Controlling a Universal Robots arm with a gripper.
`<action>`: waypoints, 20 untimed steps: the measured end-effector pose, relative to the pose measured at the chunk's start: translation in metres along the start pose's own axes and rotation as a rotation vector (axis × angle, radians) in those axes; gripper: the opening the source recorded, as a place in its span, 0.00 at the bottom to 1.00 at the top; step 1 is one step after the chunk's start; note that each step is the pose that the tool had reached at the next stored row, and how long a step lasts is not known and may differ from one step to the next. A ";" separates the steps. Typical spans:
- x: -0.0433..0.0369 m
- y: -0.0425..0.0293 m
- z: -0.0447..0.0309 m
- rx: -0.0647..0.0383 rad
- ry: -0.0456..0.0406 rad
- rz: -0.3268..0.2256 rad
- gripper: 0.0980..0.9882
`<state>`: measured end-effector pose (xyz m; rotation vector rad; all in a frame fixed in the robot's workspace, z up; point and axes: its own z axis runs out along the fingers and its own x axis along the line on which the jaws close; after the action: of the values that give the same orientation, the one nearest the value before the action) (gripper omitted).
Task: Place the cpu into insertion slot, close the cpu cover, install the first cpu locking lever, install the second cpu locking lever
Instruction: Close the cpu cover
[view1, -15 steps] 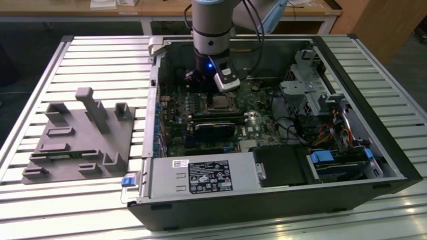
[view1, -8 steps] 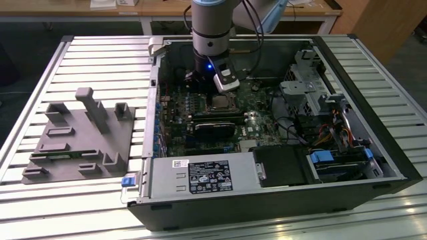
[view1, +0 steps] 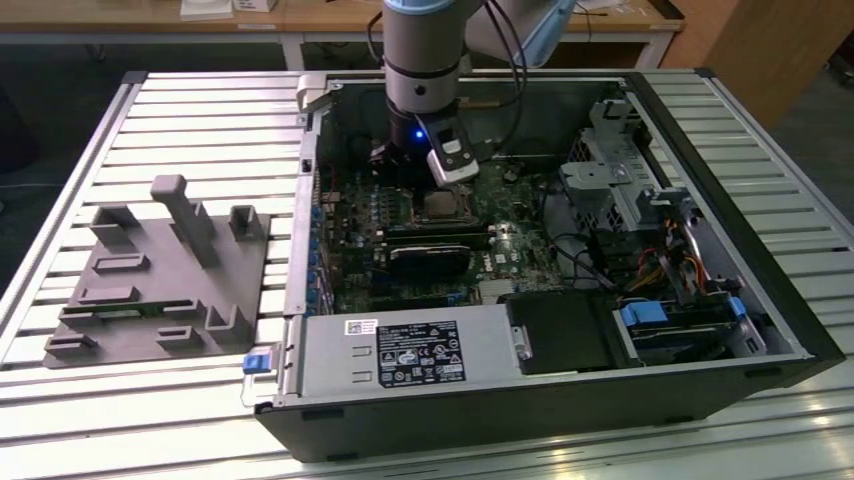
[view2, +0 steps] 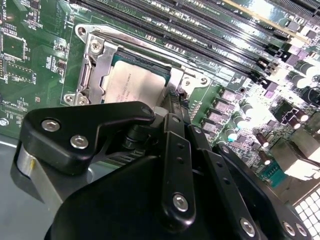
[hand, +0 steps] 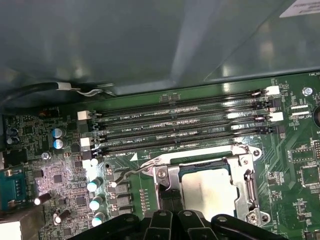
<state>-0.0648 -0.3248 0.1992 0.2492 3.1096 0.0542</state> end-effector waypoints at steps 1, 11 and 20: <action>0.0000 0.0000 0.0002 0.000 0.0000 0.000 0.01; 0.0000 0.0000 0.0011 0.000 0.0001 0.000 0.01; 0.0000 0.0001 -0.0016 0.006 -0.0010 0.000 0.01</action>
<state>-0.0648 -0.3248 0.2007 0.2492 3.1092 0.0448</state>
